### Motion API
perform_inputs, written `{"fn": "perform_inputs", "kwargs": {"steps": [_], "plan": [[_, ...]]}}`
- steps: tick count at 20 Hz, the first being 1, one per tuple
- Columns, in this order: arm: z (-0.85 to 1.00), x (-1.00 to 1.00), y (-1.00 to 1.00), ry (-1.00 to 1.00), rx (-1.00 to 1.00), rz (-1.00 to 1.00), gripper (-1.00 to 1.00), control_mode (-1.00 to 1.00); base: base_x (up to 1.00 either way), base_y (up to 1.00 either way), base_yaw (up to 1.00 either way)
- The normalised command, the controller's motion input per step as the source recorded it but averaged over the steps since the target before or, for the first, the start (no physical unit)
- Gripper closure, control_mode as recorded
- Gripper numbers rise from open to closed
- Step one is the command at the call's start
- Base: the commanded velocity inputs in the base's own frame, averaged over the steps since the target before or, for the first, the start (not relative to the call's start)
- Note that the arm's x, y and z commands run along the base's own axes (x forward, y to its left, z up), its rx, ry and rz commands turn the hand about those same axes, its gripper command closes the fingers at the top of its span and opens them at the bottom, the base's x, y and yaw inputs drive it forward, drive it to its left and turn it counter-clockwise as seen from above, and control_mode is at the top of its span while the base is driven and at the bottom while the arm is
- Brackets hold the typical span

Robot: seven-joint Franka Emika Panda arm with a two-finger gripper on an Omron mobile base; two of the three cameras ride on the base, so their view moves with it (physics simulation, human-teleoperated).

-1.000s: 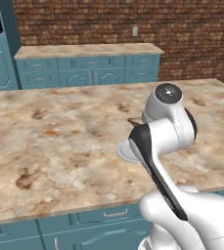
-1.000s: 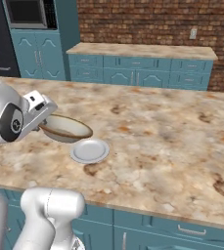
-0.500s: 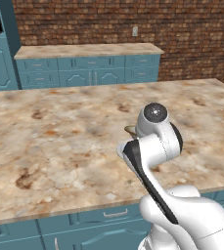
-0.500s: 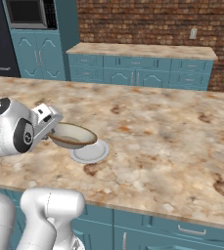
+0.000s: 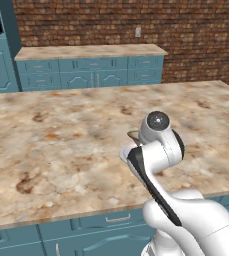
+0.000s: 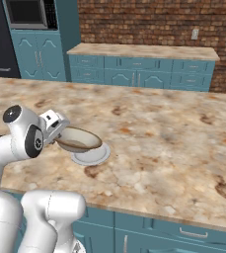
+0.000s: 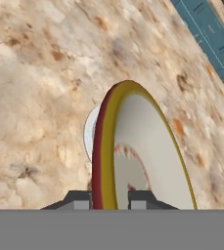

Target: Move the bowls from the cabinet to the plates on the dining table.

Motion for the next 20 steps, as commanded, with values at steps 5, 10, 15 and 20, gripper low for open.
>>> {"fn": "perform_inputs", "kwargs": {"steps": [5, 10, 15, 20], "plan": [[-0.27, 0.0, -0.01, -0.03, 0.0, 0.01, 1.0, -1.0, 0.0, 0.0, 0.0], [-0.14, 0.09, -0.15, -0.04, -0.01, 0.0, 1.0, -1.0, 0.0, 0.0, 0.0], [-0.23, 0.03, -0.02, 0.0, 0.0, 0.0, 1.0, -1.0, 0.0, 0.0, 0.0], [-0.33, 0.44, 0.0, 0.04, -0.03, 0.0, 1.0, -1.0, 0.0, 0.0, 0.0]]}}
